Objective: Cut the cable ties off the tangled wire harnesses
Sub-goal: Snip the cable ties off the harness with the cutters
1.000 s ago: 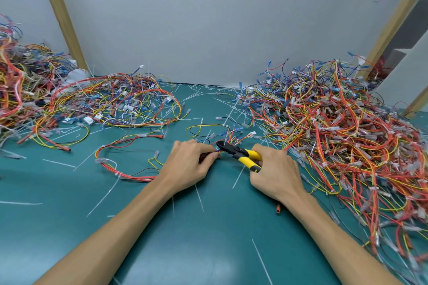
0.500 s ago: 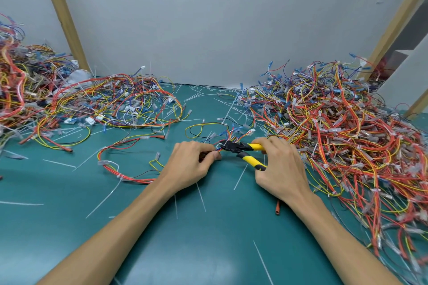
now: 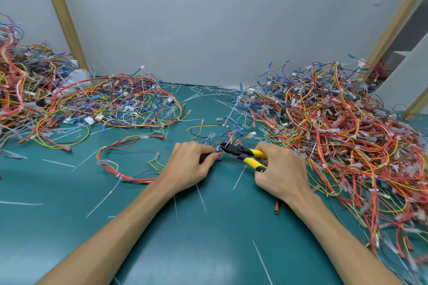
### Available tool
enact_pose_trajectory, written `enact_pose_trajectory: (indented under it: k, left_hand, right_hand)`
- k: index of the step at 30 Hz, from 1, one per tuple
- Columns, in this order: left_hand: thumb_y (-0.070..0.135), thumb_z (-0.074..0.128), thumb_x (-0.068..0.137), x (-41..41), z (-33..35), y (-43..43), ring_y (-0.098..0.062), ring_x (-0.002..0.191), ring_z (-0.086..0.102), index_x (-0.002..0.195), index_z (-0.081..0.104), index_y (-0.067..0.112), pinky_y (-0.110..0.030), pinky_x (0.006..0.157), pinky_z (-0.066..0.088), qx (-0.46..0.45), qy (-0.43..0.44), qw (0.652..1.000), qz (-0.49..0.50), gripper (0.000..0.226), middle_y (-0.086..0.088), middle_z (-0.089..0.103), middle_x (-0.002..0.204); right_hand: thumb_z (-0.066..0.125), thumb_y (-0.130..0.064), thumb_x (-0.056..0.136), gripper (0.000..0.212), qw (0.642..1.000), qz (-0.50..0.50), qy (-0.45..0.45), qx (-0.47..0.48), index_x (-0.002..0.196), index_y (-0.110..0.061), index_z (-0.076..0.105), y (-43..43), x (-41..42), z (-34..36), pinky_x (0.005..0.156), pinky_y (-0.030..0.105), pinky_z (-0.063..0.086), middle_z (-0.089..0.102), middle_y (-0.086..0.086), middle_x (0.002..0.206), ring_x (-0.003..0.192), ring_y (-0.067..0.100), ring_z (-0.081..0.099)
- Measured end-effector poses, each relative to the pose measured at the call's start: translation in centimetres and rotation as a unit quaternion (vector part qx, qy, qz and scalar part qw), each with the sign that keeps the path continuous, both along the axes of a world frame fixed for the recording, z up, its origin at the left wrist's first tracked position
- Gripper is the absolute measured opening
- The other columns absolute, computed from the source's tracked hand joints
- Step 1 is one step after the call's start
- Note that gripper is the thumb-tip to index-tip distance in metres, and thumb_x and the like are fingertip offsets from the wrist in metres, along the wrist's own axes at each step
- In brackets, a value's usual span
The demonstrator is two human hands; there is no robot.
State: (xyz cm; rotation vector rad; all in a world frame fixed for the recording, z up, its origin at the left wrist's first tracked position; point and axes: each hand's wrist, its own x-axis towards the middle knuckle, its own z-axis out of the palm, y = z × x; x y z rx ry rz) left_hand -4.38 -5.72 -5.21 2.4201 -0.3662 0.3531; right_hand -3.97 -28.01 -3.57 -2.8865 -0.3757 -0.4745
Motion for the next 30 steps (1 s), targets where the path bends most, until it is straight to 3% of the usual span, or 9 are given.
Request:
enact_pose_trajectory:
  k: [5, 12, 17, 20, 24, 30]
  left_hand:
    - [0.031, 0.053, 0.097, -0.16, 0.16, -0.01, -0.024, 0.061, 0.036, 0.094, 0.076, 0.026, -0.031, 0.064, 0.026, 0.006, -0.008, 1.000, 0.000, 0.023, 0.001, 0.046, 0.054]
    - [0.031, 0.053, 0.098, -0.26, 0.35, -0.05, -0.026, 0.062, 0.037, 0.094, 0.076, 0.024, -0.031, 0.064, 0.025, 0.008, -0.008, 1.000, -0.001, 0.024, 0.001, 0.044, 0.052]
    - [0.031, 0.053, 0.098, -0.26, 0.29, -0.01, -0.017, 0.056, 0.036, 0.096, 0.076, 0.026, -0.031, 0.065, 0.025, 0.004, -0.007, 1.000, -0.005, 0.023, 0.007, 0.040, 0.049]
    - [0.032, 0.052, 0.098, -0.28, 0.41, -0.01, -0.020, 0.059, 0.035, 0.096, 0.075, 0.024, -0.031, 0.065, 0.025, 0.012, -0.005, 1.000, -0.004, 0.025, 0.004, 0.040, 0.050]
    - [0.031, 0.053, 0.098, -0.19, 0.37, 0.05, -0.022, 0.060, 0.035, 0.095, 0.076, 0.025, -0.031, 0.065, 0.026, 0.009, -0.008, 1.000, -0.004, 0.024, 0.003, 0.041, 0.051]
    - [0.030, 0.053, 0.098, -0.16, 0.28, 0.07, -0.023, 0.061, 0.035, 0.095, 0.076, 0.025, -0.031, 0.064, 0.027, 0.008, -0.006, 1.000, -0.005, 0.023, 0.004, 0.042, 0.051]
  right_hand:
    - [0.058, -0.026, 0.064, 0.019, 1.000, 0.003, 0.003, -0.007, 0.079, -0.024, 0.046, -0.20, 0.08, -0.12, 0.051, 0.029, 0.030, 0.050, -0.005, 0.066, 0.065, 0.025, 0.048]
    - [0.061, -0.027, 0.069, 0.023, 1.000, 0.016, -0.008, -0.020, 0.082, -0.028, 0.043, -0.04, 0.09, -0.25, 0.050, 0.028, 0.024, 0.050, -0.005, 0.070, 0.065, 0.023, 0.047]
    - [0.054, -0.028, 0.061, 0.018, 1.000, 0.006, -0.011, -0.012, 0.074, -0.024, 0.043, -0.16, 0.04, -0.14, 0.047, 0.024, 0.019, 0.048, -0.004, 0.060, 0.059, 0.023, 0.046]
    - [0.060, -0.028, 0.070, 0.022, 1.000, 0.012, -0.011, -0.012, 0.088, -0.030, 0.048, -0.07, 0.08, -0.41, 0.051, 0.027, 0.021, 0.048, -0.008, 0.073, 0.068, 0.021, 0.046]
    - [0.067, -0.031, 0.077, 0.036, 0.999, 0.030, -0.030, -0.021, 0.111, -0.027, 0.055, -0.21, 0.54, -0.74, 0.074, 0.032, 0.028, 0.046, -0.010, 0.090, 0.086, 0.018, 0.042]
    - [0.070, -0.026, 0.072, 0.029, 0.999, 0.029, -0.038, -0.012, 0.099, -0.026, 0.058, -0.29, 0.35, -0.38, 0.069, 0.032, 0.029, 0.048, -0.011, 0.078, 0.075, 0.018, 0.042]
